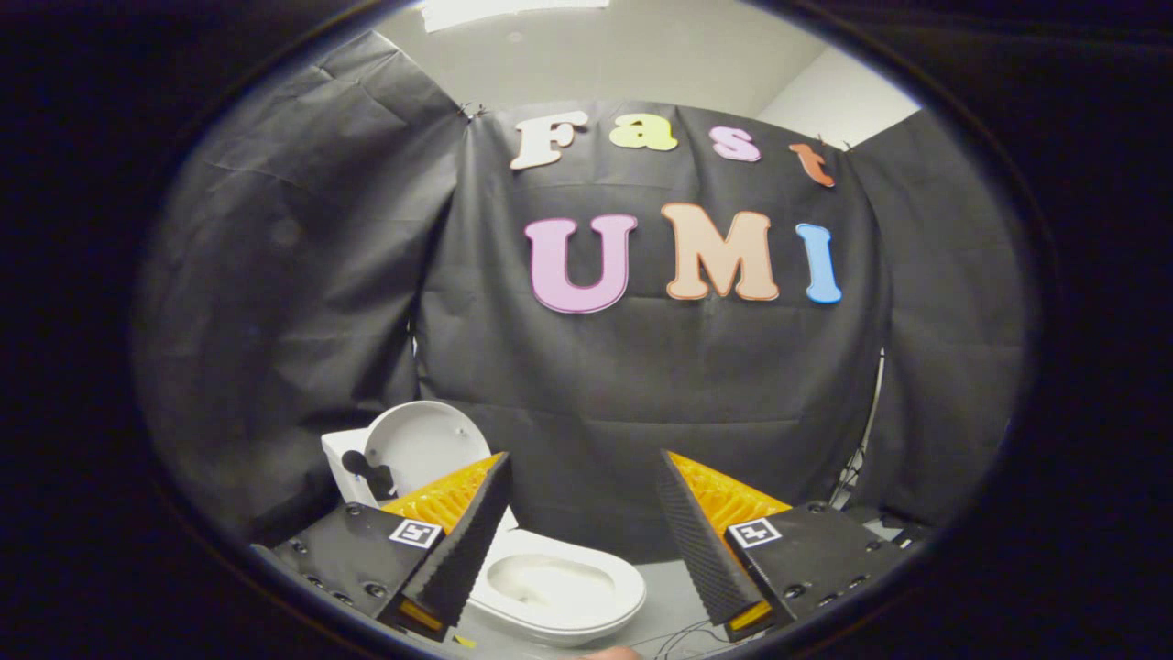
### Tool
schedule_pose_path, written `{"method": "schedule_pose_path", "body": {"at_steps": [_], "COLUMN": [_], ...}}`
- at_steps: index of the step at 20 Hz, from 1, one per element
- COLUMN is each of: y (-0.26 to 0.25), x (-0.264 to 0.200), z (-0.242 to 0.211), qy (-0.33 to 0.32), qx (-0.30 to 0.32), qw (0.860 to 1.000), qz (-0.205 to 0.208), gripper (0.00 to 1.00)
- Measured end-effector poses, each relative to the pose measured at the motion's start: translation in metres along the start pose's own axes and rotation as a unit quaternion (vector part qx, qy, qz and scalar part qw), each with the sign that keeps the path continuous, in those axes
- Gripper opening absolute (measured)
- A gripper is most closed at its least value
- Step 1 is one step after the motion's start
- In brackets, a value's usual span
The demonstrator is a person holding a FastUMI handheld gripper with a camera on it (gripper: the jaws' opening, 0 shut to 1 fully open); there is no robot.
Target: Open the toilet lid.
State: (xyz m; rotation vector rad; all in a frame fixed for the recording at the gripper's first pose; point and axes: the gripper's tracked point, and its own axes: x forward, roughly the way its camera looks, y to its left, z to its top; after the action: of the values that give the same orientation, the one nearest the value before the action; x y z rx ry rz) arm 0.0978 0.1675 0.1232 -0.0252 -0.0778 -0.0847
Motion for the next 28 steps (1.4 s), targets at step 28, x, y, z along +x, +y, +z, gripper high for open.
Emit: {"method": "schedule_pose_path", "body": {"at_steps": [28], "y": [0.018], "x": [0.0], "z": [-0.045], "qy": [0.039], "qx": [0.011], "qw": [0.999], "qz": [0.022], "gripper": [0.98]}}
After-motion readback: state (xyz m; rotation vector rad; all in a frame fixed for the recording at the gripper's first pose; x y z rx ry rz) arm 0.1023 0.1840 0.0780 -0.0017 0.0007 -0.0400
